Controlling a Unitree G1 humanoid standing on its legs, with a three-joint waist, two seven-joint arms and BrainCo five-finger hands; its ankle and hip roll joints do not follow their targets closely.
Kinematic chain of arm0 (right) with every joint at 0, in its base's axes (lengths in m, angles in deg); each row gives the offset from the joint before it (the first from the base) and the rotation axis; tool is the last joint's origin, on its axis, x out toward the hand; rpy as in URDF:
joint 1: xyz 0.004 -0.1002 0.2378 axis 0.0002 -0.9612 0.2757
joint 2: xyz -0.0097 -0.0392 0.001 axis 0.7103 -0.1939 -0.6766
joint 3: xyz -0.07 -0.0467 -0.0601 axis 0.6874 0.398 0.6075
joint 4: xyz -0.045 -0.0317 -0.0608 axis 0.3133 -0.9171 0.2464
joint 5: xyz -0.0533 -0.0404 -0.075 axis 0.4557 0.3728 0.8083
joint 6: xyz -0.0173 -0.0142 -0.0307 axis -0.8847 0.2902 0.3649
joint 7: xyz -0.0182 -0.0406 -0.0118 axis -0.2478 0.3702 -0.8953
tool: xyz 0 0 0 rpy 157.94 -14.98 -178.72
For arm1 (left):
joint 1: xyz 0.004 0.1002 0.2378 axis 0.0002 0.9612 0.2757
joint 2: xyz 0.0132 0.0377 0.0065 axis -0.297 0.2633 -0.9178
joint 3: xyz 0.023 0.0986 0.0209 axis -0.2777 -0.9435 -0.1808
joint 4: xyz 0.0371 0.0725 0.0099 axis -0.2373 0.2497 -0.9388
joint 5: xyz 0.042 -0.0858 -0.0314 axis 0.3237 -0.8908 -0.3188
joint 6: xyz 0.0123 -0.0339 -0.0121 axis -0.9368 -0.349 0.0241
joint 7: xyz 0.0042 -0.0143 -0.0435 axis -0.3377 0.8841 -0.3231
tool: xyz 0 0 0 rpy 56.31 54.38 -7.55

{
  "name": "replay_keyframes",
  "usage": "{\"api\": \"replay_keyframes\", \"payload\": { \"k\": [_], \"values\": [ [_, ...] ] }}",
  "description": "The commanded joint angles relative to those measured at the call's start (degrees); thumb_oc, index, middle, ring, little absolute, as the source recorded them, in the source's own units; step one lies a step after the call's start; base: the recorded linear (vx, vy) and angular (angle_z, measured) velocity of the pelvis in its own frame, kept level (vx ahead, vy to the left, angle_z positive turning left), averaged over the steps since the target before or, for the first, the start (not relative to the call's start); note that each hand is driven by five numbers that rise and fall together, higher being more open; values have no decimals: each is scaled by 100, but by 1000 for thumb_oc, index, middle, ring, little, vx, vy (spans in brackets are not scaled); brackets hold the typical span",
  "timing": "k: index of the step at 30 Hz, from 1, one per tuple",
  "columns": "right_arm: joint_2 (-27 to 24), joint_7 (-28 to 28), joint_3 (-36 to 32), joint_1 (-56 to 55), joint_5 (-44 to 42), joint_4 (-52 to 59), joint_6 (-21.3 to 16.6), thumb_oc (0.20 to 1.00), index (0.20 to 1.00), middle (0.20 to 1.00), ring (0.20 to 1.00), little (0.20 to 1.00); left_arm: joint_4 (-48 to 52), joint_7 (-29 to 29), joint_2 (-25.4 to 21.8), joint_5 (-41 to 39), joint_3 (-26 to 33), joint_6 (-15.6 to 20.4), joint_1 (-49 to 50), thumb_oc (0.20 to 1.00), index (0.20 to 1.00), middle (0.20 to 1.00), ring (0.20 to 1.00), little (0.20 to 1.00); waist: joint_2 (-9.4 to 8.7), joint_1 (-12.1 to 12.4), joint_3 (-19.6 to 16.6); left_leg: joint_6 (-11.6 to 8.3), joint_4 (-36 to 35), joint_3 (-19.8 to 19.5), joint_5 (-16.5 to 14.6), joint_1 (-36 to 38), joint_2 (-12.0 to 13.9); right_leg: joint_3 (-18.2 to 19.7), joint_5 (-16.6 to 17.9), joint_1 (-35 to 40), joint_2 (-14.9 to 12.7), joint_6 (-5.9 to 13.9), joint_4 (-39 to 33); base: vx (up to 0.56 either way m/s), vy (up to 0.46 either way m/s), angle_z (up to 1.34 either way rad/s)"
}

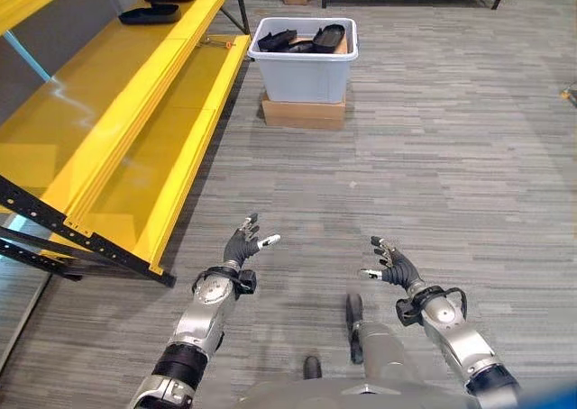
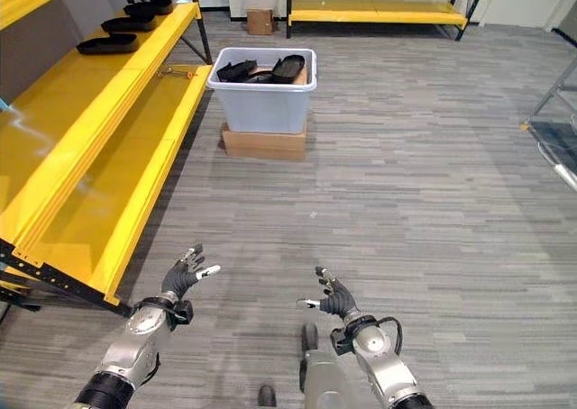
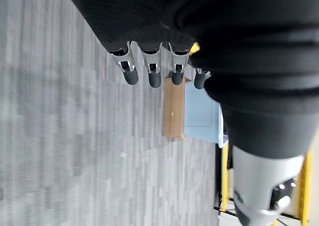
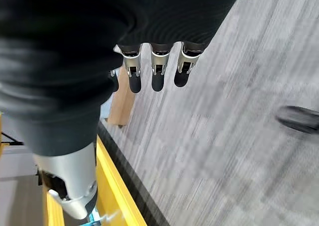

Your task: Move parts from the plastic box to the shelf.

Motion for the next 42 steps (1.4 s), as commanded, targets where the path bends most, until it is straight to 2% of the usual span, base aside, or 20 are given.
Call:
{"api": "replay_keyframes", "payload": {
  "k": [1, 2, 5, 8, 11, 13, 14, 16, 17, 18, 19, 20, 21, 22, 24, 28, 34, 39, 40, 42],
  "values": [
    [-5, -39, -57, 294, -152, 104, -296, 1000, 1000, 1000, 1000, 1000, 345, 2, -110, 153, 22, 328, 142, 1000, 1000, 1000, 1000, 1000, 50, -27, -332, -359, -453, -254, -138, 951, 489, -133, 1124, 454, 216, 10, -250, 229, -103, 56],
    [-57, -38, -83, 303, -194, 124, -315, 1000, 1000, 1000, 1000, 1000, 371, 20, -100, 134, -1, 330, 162, 1000, 1000, 1000, 1000, 1000, 83, -48, -379, -375, -420, -300, -75, 936, 564, -154, 1122, 436, 293, -33, -149, 320, -141, 42],
    [-279, -81, -304, 248, -317, 197, -387, 1000, 1000, 1000, 1000, 1000, 501, 77, -134, 11, -152, 335, 96, 1000, 1000, 1000, 1000, 1000, 248, -168, -519, -636, 77, -277, 204, 759, 980, -368, 601, 358, 506, -307, 281, 482, -212, 52],
    [-295, -60, -341, 220, -329, 199, -391, 1000, 1000, 1000, 1000, 1000, 520, 71, -128, -10, -163, 334, 107, 1000, 1000, 1000, 1000, 1000, 282, -185, -520, -694, 327, -283, 361, 757, 1046, -373, 407, 393, 592, -393, 433, 243, -88, 3],
    [-323, -47, -356, 158, -336, 154, -388, 1000, 1000, 1000, 1000, 1000, 572, 70, -121, -71, -180, 341, 161, 1000, 1000, 1000, 1000, 1000, 280, -171, -486, -813, 1061, -237, 833, 540, 1058, -310, 183, 570, 733, -549, 524, 206, -81, -7],
    [-329, -22, -401, 45, -352, 159, -380, 1000, 1000, 1000, 1000, 1000, 617, 98, -139, -87, -152, 325, 245, 1000, 1000, 1000, 1000, 1000, 169, -108, -432, -914, 2347, -226, 1492, 25, 1060, -210, 88, 909, 792, -720, 450, 233, -138, -12],
    [-388, -9, -464, -47, -393, 248, -390, 1000, 1000, 1000, 1000, 1000, 686, 136, -183, -106, -168, 298, 304, 1000, 1000, 1000, 1000, 1000, -32, 59, -224, -947, 3573, -357, 1828, -574, 833, -72, 36, 1246, 717, -834, 366, 158, -115, -7],
    [-401, -19, -493, -93, -379, 271, -390, 1000, 1000, 1000, 1000, 1000, 716, 137, -192, -90, -172, 286, 348, 1000, 1000, 1000, 1000, 1000, -114, 139, -139, -912, 3920, -370, 1705, -828, 710, -46, 0, 1374, 667, -854, 331, 100, -53, -14],
    [-401, -19, -493, -93, -379, 271, -390, 1000, 1000, 1000, 1000, 1000, 716, 137, -192, -90, -172, 286, 348, 1000, 1000, 1000, 1000, 1000, -114, 139, -139, -912, 3920, -370, 1705, -828, 710, -46, 0, 1374, 667, -854, 331, 141, -29, -37],
    [-388, -77, -530, -119, -388, 276, -374, 1000, 1000, 1000, 1000, 1000, 761, 157, -211, -115, -181, 255, 407, 1000, 1000, 1000, 1000, 1000, -276, 247, -12, -656, 3632, -177, 1231, -1557, 666, 52, -13, 1624, 522, -803, 279, 83, -9, -43],
    [-388, -77, -530, -119, -388, 276, -374, 1000, 1000, 1000, 1000, 1000, 761, 157, -211, -115, -181, 255, 407, 1000, 1000, 1000, 1000, 1000, -276, 247, -12, -656, 3632, -177, 1231, -1557, 666, 52, -13, 1624, 522, -803, 279, 339, 117, 6],
    [-359, -116, -547, -189, -341, 290, -398, 1000, 1000, 1000, 1000, 1000, 770, 162, -262, -97, -150, 238, 615, 1000, 1000, 1000, 1000, 1000, -387, 430, 26, -480, 2245, -132, 857, -1947, 767, 247, -143, 1956, 445, -691, 222, 256, 126, 27],
    [-358, -116, -548, -189, -341, 290, -398, 1000, 1000, 1000, 1000, 1000, 770, 162, -262, -97, -150, 238, 616, 1000, 1000, 1000, 1000, 1000, -390, 434, 34, -479, 2235, -128, 861, -1932, 765, 251, -143, 1965, 442, -691, 221, 379, 209, 13],
    [-346, -124, -526, -218, -285, 294, -436, 1000, 1000, 1000, 1000, 1000, 763, 150, -261, -51, -108, 239, 671, 1000, 1000, 1000, 1000, 1000, -329, 481, 28, -544, 1090, -272, 1216, -1916, 889, 294, -239, 2083, 499, -660, 184, 228, 136, -41],
    [-340, -112, -530, -241, -235, 272, -446, 1000, 1000, 1000, 1000, 1000, 786, 130, -288, 3, -59, 244, 718, 1000, 1000, 1000, 1000, 1000, -263, 574, -1, -682, 57, -585, 1653, -1912, 1064, 349, -366, 2387, 473, -576, 103, 359, 237, -48],
    [-137, 20, -465, -215, -211, 240, -398, 1000, 1000, 1000, 1000, 1000, 741, 151, -308, 7, -70, 281, 590, 1000, 1000, 1000, 1000, 1000, -223, 562, -260, -616, 157, -428, 1426, -1598, 883, 364, -476, 2621, 175, -371, 167, 331, 264, -37],
    [-13, 71, -396, -155, -207, 259, -371, 1000, 1000, 1000, 1000, 1000, 819, 107, -361, -23, -100, 282, 541, 1000, 1000, 1000, 1000, 1000, -249, 633, -447, -283, 497, -152, 865, -1492, 494, 491, -139, 2391, -228, -115, 868, 257, 227, -14],
    [10, 103, -397, -228, -168, 289, -362, 1000, 1000, 1000, 1000, 1000, 875, 121, -433, 6, -154, 236, 516, 1000, 1000, 1000, 1000, 1000, -112, 481, -210, 11, 514, -206, 624, -1046, 328, 562, 926, 1409, -197, -85, 2984, 137, 189, 17],
    [10, 103, -398, -228, -168, 289, -362, 1000, 1000, 1000, 1000, 1000, 875, 121, -433, 6, -154, 236, 516, 1000, 1000, 1000, 1000, 1000, -113, 481, -210, 11, 514, -206, 625, -1046, 327, 562, 925, 1409, -198, -85, 2986, 217, 191, 22],
    [66, 105, -410, -330, -150, 302, -354, 1000, 1000, 1000, 1000, 1000, 882, 156, -443, 84, -154, 218, 555, 1000, 1000, 1000, 1000, 1000, 50, 359, -109, 108, 285, -263, 545, -644, 355, 338, 642, 820, -101, -181, 3575, 335, 190, 18]
  ]
}}
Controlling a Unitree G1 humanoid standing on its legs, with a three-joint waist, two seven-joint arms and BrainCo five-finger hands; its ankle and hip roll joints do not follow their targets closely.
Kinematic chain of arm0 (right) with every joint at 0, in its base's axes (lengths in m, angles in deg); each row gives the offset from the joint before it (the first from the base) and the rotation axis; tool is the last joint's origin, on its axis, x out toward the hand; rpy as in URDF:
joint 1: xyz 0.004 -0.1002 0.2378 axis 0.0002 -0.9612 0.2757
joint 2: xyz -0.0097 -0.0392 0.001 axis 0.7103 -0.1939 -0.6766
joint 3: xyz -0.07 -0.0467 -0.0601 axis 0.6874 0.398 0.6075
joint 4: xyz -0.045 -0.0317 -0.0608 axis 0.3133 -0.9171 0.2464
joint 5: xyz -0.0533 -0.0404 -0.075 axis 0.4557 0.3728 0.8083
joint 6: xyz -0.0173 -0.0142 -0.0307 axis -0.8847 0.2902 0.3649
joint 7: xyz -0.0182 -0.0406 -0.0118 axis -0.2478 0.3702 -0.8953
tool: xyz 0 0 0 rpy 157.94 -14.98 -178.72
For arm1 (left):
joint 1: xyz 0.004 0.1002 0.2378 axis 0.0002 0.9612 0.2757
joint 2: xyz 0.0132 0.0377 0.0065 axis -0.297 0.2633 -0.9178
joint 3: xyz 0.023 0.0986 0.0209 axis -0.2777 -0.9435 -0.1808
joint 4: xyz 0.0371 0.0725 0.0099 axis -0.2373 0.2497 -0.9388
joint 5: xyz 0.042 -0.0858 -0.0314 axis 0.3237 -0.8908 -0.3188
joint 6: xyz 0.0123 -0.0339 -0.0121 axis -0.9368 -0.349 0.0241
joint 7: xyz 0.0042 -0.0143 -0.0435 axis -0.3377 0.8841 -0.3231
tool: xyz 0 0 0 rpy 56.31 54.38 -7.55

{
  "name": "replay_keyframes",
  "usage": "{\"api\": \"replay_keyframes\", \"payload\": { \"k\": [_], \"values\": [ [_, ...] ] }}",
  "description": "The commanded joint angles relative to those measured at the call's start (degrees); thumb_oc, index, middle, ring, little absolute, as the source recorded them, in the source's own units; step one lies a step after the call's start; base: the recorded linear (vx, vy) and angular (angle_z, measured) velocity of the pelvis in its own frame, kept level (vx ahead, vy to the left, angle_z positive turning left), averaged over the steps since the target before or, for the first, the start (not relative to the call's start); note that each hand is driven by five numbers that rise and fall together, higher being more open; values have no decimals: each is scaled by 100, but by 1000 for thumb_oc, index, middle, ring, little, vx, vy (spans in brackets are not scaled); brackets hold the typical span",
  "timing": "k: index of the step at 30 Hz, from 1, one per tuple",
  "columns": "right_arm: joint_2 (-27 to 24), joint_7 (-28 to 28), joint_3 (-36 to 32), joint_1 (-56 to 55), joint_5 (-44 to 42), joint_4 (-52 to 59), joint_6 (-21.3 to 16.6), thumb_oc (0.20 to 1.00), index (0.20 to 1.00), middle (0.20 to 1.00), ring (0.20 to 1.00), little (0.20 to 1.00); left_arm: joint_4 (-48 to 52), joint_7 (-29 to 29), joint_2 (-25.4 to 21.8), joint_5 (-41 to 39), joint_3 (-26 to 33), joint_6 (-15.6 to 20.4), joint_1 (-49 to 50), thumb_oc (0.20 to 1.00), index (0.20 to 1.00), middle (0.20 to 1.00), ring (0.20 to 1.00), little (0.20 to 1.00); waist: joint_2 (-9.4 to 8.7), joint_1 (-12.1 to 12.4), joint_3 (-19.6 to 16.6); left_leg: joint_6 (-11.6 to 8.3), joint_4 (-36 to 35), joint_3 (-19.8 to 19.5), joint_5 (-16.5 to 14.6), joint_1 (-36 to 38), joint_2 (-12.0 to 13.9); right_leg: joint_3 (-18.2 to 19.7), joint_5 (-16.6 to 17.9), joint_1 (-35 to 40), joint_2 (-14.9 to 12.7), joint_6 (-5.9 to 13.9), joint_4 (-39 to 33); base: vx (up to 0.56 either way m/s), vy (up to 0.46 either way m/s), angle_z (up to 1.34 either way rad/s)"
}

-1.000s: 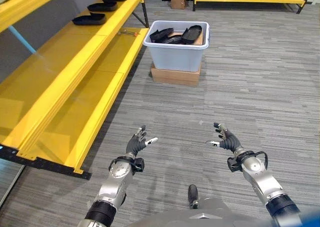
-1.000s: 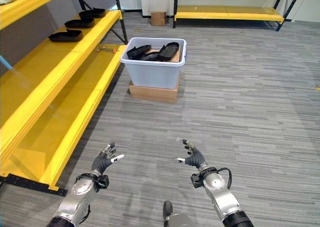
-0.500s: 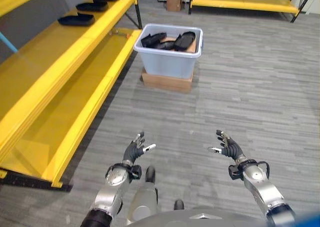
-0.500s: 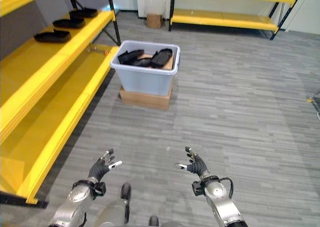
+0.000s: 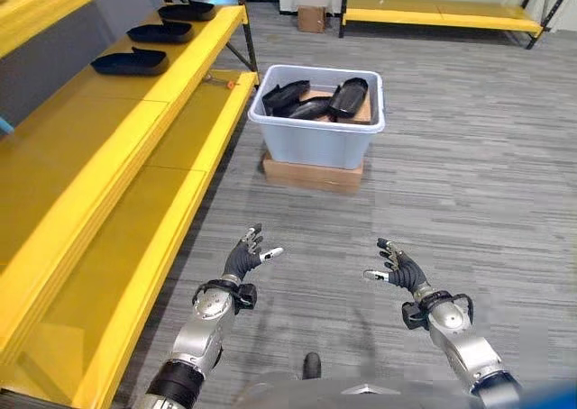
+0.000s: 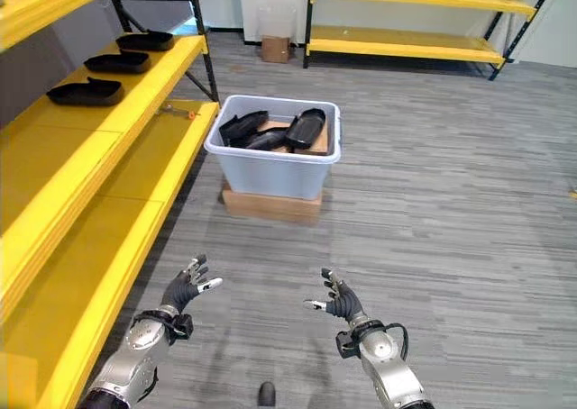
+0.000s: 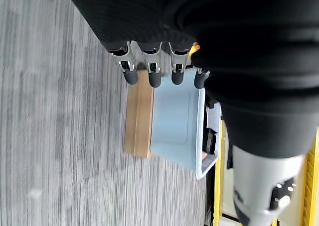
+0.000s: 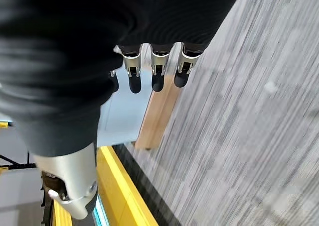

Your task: Move parts from the plastic box to the shelf.

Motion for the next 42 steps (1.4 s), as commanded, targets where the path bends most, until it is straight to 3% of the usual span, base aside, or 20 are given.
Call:
{"api": "replay_keyframes", "payload": {
  "k": [1, 3, 7, 10, 12, 18, 21, 24, 26, 28, 30, 32, 34, 37, 38, 42],
  "values": [
    [98, 41, -165, 51, 0, 249, -242, 1000, 1000, 1000, 1000, 1000, 439, 44, -164, 63, 102, 217, 101, 1000, 1000, 1000, 1000, 1000, -37, -134, 130, -412, 41, -29, -216, 139, 548, -207, 2070, -101, 298, -101, -2127, 355, 75, 1],
    [80, 39, -160, 35, -27, 291, -233, 1000, 1000, 1000, 1000, 1000, 429, 50, -170, 51, 105, 216, 122, 1000, 1000, 1000, 1000, 1000, -43, -182, 188, -432, -42, -72, -254, 305, 540, -297, 2039, -66, 311, -94, -2455, 227, 2, -8],
    [37, 31, -155, 90, 9, 294, -221, 1000, 1000, 1000, 1000, 1000, 397, 87, -149, 64, 123, 243, 152, 1000, 1000, 1000, 1000, 1000, -135, -276, 228, -578, -307, -110, -426, 745, 440, -598, 2417, -172, 227, 87, -4810, 285, -53, 16],
    [-13, 76, -142, 131, 91, 368, -190, 1000, 1000, 1000, 1000, 1000, 394, 164, -123, 157, 173, 268, 151, 1000, 1000, 1000, 1000, 1000, -154, -325, 168, -745, -440, -124, -558, 1079, 517, -740, 2686, 16, 186, 194, -5480, 405, -129, 19],
    [-48, 70, -163, 99, 85, 359, -198, 1000, 1000, 1000, 1000, 1000, 307, 196, -3, 210, 112, 245, 117, 1000, 1000, 1000, 1000, 1000, -162, -338, -23, -835, -306, -177, -695, 1225, 627, -780, 2806, 249, 232, 110, -5541, 511, -200, 41],
    [-164, 67, -204, 113, -7, 423, -249, 1000, 1000, 1000, 1000, 1000, 307, 160, 57, 138, 9, 246, 32, 1000, 1000, 1000, 1000, 1000, -4, -447, -161, -1110, 328, -187, -479, 1257, 1012, -862, 2203, 270, 554, -198, -4912, 317, -154, 22],
    [-211, 60, -190, 108, -35, 398, -262, 1000, 1000, 1000, 1000, 1000, 301, 145, 72, 84, -26, 254, 20, 1000, 1000, 1000, 1000, 1000, 7, -459, -177, -1198, 655, -150, -322, 1184, 1076, -821, 2052, 362, 663, -287, -4851, 217, -122, 6],
    [-260, 69, -190, 89, -68, 371, -260, 1000, 1000, 1000, 1000, 1000, 348, 118, 76, -47, -21, 261, 45, 1000, 1000, 1000, 1000, 1000, -30, -415, -133, -1355, 1816, -64, 351, 750, 1137, -741, 1841, 668, 797, -457, -4873, 200, -146, -38],
    [-314, 57, -209, 94, -123, 367, -269, 1000, 1000, 1000, 1000, 1000, 396, 111, 44, -84, -10, 248, 80, 1000, 1000, 1000, 1000, 1000, -187, -294, 35, -1475, 3243, -111, 924, 115, 1040, -603, 1784, 913, 789, -600, -4918, 165, -174, -29],
    [-362, 44, -224, 61, -120, 404, -265, 1000, 1000, 1000, 1000, 1000, 446, 105, 21, -112, 3, 235, 138, 1000, 1000, 1000, 1000, 1000, -289, -158, 186, -1395, 3790, -30, 838, -362, 932, -519, 1745, 1147, 725, -648, -4982, 141, -119, -74],
    [-371, -29, -236, 67, -105, 385, -249, 1000, 1000, 1000, 1000, 1000, 471, 88, 6, -105, -13, 229, 184, 1000, 1000, 1000, 1000, 1000, -384, 2, 299, -1209, 3566, 136, 388, -1093, 639, -408, 1741, 1336, 643, -612, -5016, 135, -44, -37],
    [-376, -53, -242, 56, -89, 384, -253, 1000, 1000, 1000, 1000, 1000, 486, 103, -11, -112, -2, 230, 249, 1000, 1000, 1000, 1000, 1000, -420, 41, 331, -1101, 2979, 341, 239, -1313, 784, -356, 1703, 1470, 605, -565, -5080, 176, 26, 17],
    [-347, -91, -252, 22, -40, 360, -272, 1000, 1000, 1000, 1000, 1000, 459, 91, -28, -72, -15, 243, 275, 1000, 1000, 1000, 1000, 1000, -444, 106, 340, -1078, 2011, 400, 308, -1404, 969, -302, 1602, 1602, 603, -516, -5049, 217, 69, -22],
    [-335, -87, -224, 1, 24, 314, -305, 1000, 1000, 1000, 1000, 1000, 449, 59, -19, -38, 51, 250, 330, 1000, 1000, 1000, 1000, 1000, -297, 179, 275, -1196, 447, -93, 824, -1247, 1166, -137, 1448, 1837, 685, -445, -5104, 237, 135, -25],
    [-341, -59, -250, -27, 32, 324, -285, 1000, 1000, 1000, 1000, 1000, 455, 58, -16, -47, 66, 244, 333, 1000, 1000, 1000, 1000, 1000, -296, 156, 280, -1237, 363, -16, 887, -1154, 1251, -145, 1422, 1886, 639, -435, -5082, 191, 139, -43],
    [-194, 76, -280, -159, 35, 341, -253, 1000, 1000, 1000, 1000, 1000, 402, 160, -58, 0, 14, 259, 298, 1000, 1000, 1000, 1000, 1000, -244, 90, -24, -1095, -59, 159, 600, -597, 1088, -105, 1333, 2028, 453, -292, -5104, 304, 242, -75]
  ]
}}
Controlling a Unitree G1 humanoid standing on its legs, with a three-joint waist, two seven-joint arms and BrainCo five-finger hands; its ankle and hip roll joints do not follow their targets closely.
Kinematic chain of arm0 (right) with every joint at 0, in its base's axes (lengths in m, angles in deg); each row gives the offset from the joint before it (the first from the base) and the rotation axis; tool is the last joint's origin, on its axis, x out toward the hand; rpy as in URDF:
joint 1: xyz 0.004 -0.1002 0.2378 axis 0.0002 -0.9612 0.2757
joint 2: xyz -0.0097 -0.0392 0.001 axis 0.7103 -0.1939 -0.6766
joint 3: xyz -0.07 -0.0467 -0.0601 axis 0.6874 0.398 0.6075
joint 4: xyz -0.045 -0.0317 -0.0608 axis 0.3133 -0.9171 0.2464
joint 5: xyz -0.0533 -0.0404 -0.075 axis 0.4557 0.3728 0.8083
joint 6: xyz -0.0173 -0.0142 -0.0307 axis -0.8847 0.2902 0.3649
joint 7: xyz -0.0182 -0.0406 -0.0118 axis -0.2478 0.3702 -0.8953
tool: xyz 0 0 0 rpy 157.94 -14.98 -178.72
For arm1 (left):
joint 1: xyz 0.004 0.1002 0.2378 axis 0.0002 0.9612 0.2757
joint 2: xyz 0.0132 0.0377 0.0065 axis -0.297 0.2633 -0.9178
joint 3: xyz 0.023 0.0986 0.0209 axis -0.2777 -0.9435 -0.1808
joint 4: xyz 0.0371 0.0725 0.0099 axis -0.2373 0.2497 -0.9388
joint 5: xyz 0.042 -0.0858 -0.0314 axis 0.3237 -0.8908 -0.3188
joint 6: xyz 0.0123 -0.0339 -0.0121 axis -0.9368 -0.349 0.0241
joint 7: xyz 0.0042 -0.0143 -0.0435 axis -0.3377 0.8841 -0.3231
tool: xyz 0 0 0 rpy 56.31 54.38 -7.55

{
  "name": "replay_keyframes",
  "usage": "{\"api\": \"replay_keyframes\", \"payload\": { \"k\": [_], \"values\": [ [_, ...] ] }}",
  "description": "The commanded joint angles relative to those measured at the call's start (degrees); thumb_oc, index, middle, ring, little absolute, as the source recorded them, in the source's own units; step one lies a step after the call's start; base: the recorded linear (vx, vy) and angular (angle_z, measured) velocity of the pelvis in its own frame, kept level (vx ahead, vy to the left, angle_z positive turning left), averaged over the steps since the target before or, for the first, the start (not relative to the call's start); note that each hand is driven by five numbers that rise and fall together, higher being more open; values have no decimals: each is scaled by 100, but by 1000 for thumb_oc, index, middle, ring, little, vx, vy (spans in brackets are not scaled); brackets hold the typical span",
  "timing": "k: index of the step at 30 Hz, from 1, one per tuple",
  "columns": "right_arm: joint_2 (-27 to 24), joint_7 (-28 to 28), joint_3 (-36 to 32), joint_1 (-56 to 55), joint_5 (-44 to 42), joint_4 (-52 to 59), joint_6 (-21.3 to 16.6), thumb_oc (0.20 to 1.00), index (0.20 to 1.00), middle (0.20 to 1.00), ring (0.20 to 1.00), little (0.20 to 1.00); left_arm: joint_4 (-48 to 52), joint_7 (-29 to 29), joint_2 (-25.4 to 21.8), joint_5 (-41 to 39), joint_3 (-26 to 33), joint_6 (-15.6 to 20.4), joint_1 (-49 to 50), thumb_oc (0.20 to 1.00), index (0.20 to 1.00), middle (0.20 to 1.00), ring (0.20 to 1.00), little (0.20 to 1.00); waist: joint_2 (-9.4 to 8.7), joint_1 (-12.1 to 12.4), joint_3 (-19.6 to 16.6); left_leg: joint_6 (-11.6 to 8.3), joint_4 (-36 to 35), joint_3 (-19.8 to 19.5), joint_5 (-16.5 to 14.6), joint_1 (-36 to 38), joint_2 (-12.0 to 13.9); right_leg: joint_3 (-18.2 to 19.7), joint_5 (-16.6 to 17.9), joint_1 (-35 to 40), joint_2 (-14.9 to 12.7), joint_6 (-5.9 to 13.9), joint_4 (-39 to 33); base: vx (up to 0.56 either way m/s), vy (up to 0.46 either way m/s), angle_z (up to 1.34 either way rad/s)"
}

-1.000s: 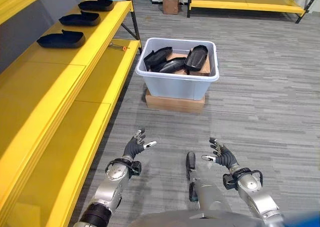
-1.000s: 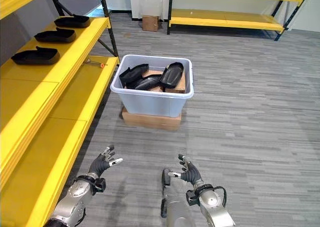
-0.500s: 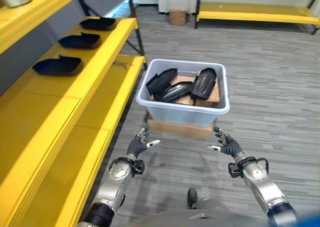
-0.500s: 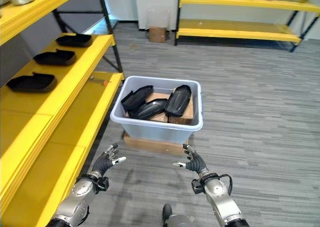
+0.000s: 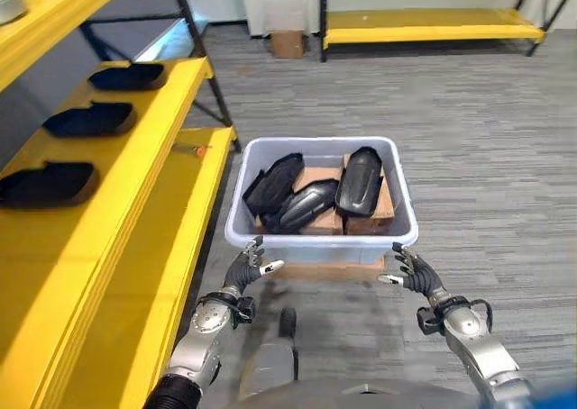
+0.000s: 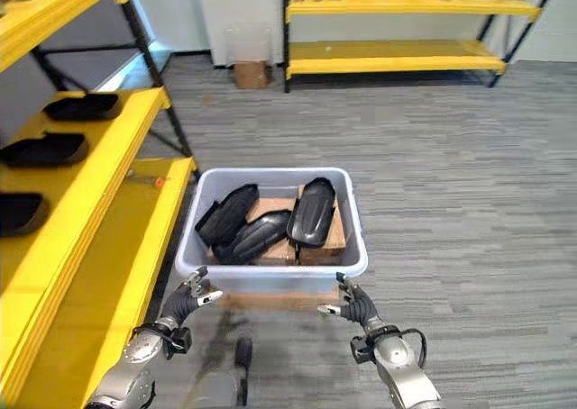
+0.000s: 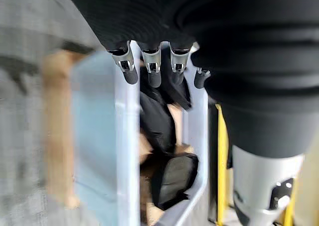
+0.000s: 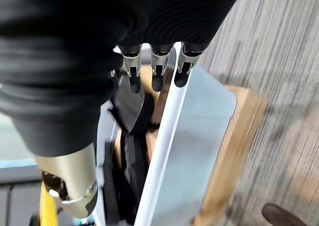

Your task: Move parts from the plastic box to the shelf.

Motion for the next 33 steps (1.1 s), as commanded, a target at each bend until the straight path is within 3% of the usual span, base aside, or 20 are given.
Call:
{"api": "replay_keyframes", "payload": {
  "k": [1, 9, 14, 17, 19, 21, 22, 24, 25, 27, 30, 32, 33],
  "values": [
    [100, 78, -82, 97, 21, 240, -253, 1000, 1000, 1000, 1000, 1000, 287, 33, -135, 30, 20, 264, 58, 1000, 1000, 1000, 1000, 1000, -68, 128, -253, -63, -161, 233, -276, 548, 94, -69, 1155, -906, 46, 55, -143, 192, 191, -18],
    [138, 101, -108, 47, 108, 249, -238, 1000, 1000, 1000, 1000, 1000, 328, 31, -185, 22, 61, 238, 173, 1000, 1000, 1000, 1000, 1000, -117, 123, -339, 81, -130, 427, -562, 674, -52, -44, 1222, -937, -148, 241, -128, 89, 102, 1],
    [161, 106, -100, 128, 132, 278, -259, 1000, 1000, 1000, 1000, 1000, 429, 48, -219, 40, 80, 249, 172, 1000, 1000, 1000, 1000, 1000, -101, 150, -316, 200, -81, 487, -737, 760, -124, -6, 1261, -1107, -219, 386, 278, 54, 95, -5],
    [213, 117, -22, 247, 153, 267, -285, 1000, 1000, 1000, 1000, 1000, 436, 19, -231, 64, 89, 258, 53, 1000, 1000, 1000, 1000, 1000, -69, 111, -211, 280, -76, 457, -786, 816, -133, 0, 1429, -1582, -172, 524, 1230, -25, 64, -4],
    [241, 113, 69, 367, 106, 316, -306, 1000, 1000, 1000, 1000, 1000, 464, -32, -277, 27, 67, 279, -97, 1000, 1000, 1000, 1000, 1000, 16, 11, 11, 333, -66, 386, -749, 873, -95, 101, 1850, -2075, -65, 659, 2172, -30, 57, -4],
    [256, 111, 76, 357, 99, 355, -304, 1000, 1000, 1000, 1000, 1000, 463, -36, -282, 46, 71, 279, -106, 1000, 1000, 1000, 1000, 1000, 38, -8, 23, 334, -87, 345, -745, 896, -94, 90, 1792, -2133, -90, 604, 2225, 37, 15, 12],
    [283, 106, 94, 360, 91, 388, -299, 1000, 1000, 1000, 1000, 1000, 459, -40, -295, 42, 73, 284, -125, 1000, 1000, 1000, 1000, 1000, 66, -17, 25, 329, -134, 328, -751, 946, -81, 36, 1719, -2144, -222, 519, 2080, 98, -63, 29],
    [322, 71, 107, 351, 45, 453, -312, 1000, 1000, 1000, 1000, 1000, 392, -44, -318, 11, 82, 289, -145, 1000, 1000, 1000, 1000, 1000, 137, 74, 4, 208, -159, 335, -875, 1011, 68, -434, 1638, -2030, -948, 396, 1001, 106, -119, 20],
    [322, 71, 107, 352, 45, 453, -312, 1000, 1000, 1000, 1000, 1000, 392, -44, -317, 11, 83, 289, -146, 1000, 1000, 1000, 1000, 1000, 138, 68, 10, 208, -159, 330, -875, 1018, 69, -441, 1640, -2017, -948, 396, 994, 54, -131, -3],
    [288, 75, 139, 379, 182, 543, -263, 1000, 1000, 1000, 1000, 1000, 409, -72, -291, -48, 187, 267, -26, 1000, 1000, 1000, 1000, 1000, 19, 126, 70, 72, -175, 401, -998, 1187, 172, -719, 2347, -2164, -1477, 622, 194, 79, -227, -9],
    [301, 159, 144, 316, 219, 562, -247, 1000, 1000, 1000, 1000, 1000, 374, -19, -300, 18, 195, 273, 69, 1000, 1000, 1000, 1000, 1000, -125, 78, 32, -18, -349, 386, -951, 1307, 225, -481, 2170, -2066, -1299, 658, 81, 89, -240, -20],
    [210, 168, 101, 256, 187, 676, -251, 1000, 1000, 1000, 1000, 1000, 332, -2, -273, 26, 218, 283, 109, 1000, 1000, 1000, 1000, 1000, -206, 101, -75, -194, -559, 358, -805, 1386, 478, -788, 2074, -1947, -1148, 663, -54, 64, -282, 34],
    [209, 168, 101, 252, 187, 678, -250, 1000, 1000, 1000, 1000, 1000, 333, -1, -272, 26, 217, 283, 111, 1000, 1000, 1000, 1000, 1000, -202, 92, -74, -196, -566, 349, -802, 1392, 482, -801, 2076, -1934, -1145, 661, -62, 53, -255, 38]
  ]
}}
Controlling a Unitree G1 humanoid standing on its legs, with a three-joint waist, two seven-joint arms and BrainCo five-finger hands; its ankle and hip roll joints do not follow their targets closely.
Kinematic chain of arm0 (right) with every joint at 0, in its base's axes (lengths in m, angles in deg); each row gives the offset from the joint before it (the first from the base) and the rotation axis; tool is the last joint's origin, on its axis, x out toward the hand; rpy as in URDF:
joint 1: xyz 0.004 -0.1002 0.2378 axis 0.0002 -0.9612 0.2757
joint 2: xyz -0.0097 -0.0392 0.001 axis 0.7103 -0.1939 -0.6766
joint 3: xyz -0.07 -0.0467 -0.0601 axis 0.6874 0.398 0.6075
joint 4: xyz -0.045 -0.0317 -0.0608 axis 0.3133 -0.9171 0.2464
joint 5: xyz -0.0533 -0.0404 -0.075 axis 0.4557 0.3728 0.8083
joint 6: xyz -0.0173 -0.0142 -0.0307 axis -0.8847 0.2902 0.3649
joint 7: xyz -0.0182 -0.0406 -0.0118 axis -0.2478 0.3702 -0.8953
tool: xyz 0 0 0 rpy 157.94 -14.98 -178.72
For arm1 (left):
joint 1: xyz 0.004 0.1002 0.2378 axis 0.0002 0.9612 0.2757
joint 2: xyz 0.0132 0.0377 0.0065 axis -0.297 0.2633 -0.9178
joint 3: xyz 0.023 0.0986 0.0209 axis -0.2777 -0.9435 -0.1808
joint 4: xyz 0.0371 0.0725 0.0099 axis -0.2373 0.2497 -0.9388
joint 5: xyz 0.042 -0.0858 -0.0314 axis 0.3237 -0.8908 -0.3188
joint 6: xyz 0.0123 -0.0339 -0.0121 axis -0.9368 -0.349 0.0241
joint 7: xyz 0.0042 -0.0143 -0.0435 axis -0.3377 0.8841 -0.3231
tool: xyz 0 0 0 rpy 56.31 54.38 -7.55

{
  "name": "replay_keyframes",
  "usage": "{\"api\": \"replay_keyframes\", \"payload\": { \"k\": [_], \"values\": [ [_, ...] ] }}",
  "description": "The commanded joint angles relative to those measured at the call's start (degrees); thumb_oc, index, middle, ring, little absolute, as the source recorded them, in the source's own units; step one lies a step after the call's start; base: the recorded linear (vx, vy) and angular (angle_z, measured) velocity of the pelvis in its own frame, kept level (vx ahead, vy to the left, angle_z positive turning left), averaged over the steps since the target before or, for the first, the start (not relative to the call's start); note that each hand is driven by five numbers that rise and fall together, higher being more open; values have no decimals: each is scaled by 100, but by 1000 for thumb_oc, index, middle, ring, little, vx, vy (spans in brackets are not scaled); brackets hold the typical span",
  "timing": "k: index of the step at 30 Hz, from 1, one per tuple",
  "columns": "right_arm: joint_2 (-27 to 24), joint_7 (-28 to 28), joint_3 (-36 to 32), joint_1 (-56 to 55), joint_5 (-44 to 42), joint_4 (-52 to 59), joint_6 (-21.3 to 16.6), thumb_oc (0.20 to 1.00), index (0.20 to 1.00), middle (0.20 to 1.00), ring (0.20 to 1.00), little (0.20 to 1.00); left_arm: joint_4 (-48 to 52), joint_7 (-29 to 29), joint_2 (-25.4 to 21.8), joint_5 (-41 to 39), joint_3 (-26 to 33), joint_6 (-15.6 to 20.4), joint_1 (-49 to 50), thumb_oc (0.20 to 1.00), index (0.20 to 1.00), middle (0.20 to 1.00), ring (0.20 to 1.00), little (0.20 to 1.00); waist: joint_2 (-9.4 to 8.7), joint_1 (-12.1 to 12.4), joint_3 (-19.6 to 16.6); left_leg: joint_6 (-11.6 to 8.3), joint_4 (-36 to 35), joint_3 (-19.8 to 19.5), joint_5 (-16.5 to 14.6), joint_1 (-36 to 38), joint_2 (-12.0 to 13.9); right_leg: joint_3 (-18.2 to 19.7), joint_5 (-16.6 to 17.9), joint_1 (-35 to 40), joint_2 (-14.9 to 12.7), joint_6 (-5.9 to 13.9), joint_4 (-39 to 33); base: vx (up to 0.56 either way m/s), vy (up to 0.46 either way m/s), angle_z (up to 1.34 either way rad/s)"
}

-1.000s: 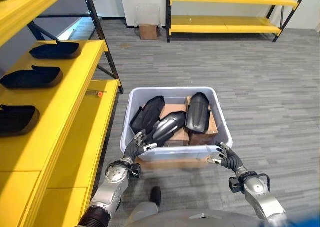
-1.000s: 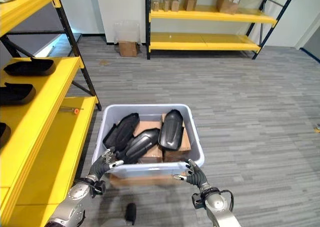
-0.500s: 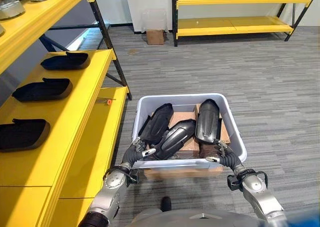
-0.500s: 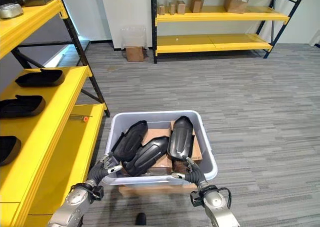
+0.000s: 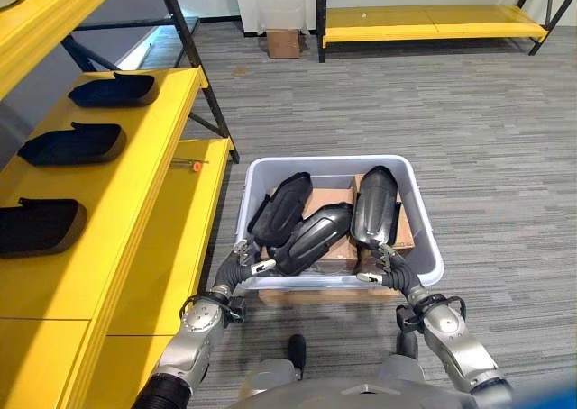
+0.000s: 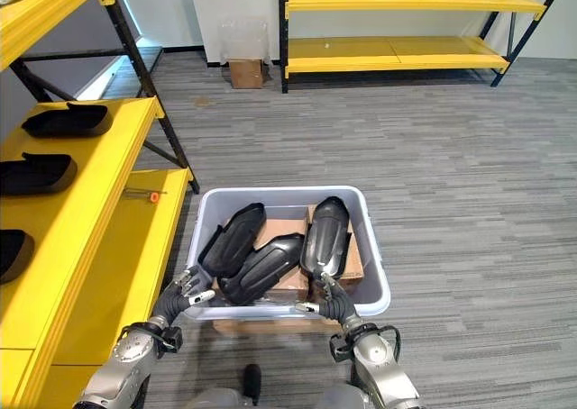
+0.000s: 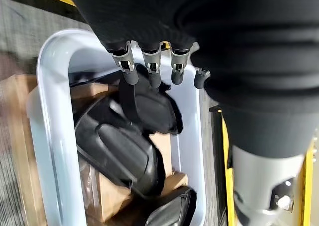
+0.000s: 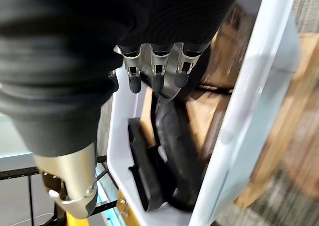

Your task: Move parts from the plastic box to the shelf.

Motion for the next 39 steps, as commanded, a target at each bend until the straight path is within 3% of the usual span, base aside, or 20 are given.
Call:
{"api": "replay_keyframes", "payload": {
  "k": [1, 4, 8, 17, 24, 29, 39],
  "values": [
    [-237, -29, -218, 183, 54, 458, -268, 1000, 1000, 1000, 1000, 1000, 302, 24, 3, 15, 52, 273, -93, 1000, 1000, 1000, 1000, 1000, -32, -38, -86, -117, 137, 296, -350, 302, 590, -155, 509, -61, 276, -278, 259, 22, -164, 32],
    [-305, -155, -353, 132, -51, 380, -303, 1000, 1000, 1000, 1000, 1000, 281, 10, 57, -40, 0, 292, -149, 1000, 1000, 1000, 1000, 1000, 46, -108, -69, -253, 55, 217, -170, 157, 857, -350, 252, -17, 498, -379, 257, 2, -249, 20],
    [-388, -171, -405, 112, -67, 412, -320, 1000, 1000, 1000, 1000, 1000, 258, 18, 92, -73, -47, 294, -134, 1000, 1000, 1000, 1000, 1000, 114, -138, -28, -315, 51, 223, -114, 92, 971, -432, 137, -72, 603, -425, 359, 10, -79, 20],
    [-469, -267, -423, 316, -126, 451, -389, 1000, 1000, 1000, 1000, 1000, 408, -3, 56, -125, 17, 332, -51, 1000, 1000, 1000, 1000, 1000, 206, -112, 64, -341, 51, 291, -118, 10, 1018, -372, 105, -259, 643, -426, 432, 16, -22, 0],
    [-401, -601, -210, 1288, -202, 260, -475, 1000, 1000, 1000, 1000, 1000, 478, -240, -25, -237, 26, 481, -554, 1000, 1000, 1000, 1000, 1000, 301, -47, 394, -322, 51, 331, -39, -407, 926, -217, 253, -818, 511, -372, 522, -68, 41, -6],
    [-265, -1019, 3, 2279, -204, -175, -500, 1000, 1000, 1000, 1000, 1000, 694, -484, -9, -438, -113, 663, -1239, 1000, 1000, 1000, 1000, 1000, 366, 5, 742, -285, 141, 344, 26, -928, 707, -55, 477, -1306, 337, -301, 473, -91, 81, -1],
    [-59, -1531, -147, 2868, -440, -328, -554, 1000, 1000, 1000, 1000, 1000, 1079, -742, -13, -505, -249, 800, -1796, 1000, 1000, 1000, 1000, 1000, 373, 32, 1080, -268, 244, 335, 50, -1284, 520, 20, 615, -1579, 174, -271, 450, -27, 22, 2]
  ]
}}
